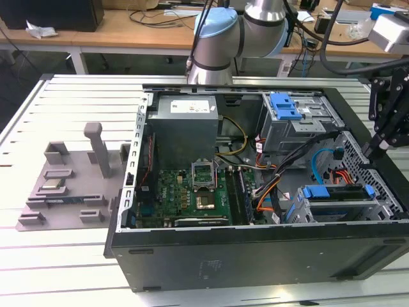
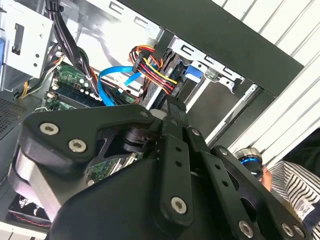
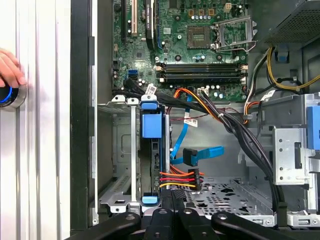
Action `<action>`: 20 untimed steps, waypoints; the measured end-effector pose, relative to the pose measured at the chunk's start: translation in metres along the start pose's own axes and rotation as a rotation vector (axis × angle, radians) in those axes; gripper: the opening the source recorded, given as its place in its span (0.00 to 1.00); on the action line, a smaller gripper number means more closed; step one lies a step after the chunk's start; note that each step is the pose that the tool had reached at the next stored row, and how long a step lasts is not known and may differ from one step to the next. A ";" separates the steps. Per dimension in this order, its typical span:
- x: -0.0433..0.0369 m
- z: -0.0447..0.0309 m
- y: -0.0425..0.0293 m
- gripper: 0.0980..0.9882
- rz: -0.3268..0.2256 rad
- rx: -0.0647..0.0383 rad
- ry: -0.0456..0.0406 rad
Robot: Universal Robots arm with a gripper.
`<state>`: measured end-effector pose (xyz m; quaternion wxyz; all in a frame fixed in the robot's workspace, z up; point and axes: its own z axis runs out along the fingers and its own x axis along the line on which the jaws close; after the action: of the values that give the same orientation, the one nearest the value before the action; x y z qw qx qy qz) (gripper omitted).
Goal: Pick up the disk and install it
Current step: 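Insert the first disk wire, then insert the second disk wire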
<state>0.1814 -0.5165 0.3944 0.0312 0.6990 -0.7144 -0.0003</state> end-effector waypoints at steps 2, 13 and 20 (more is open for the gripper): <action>0.0000 -0.0001 0.0000 0.01 0.000 0.000 0.0001; -0.0070 0.0018 0.0060 0.23 0.000 0.000 0.0002; -0.0180 0.0155 0.0392 0.23 -0.002 0.000 0.0003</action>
<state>0.1420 -0.4982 0.3798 0.0312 0.6997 -0.7137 -0.0003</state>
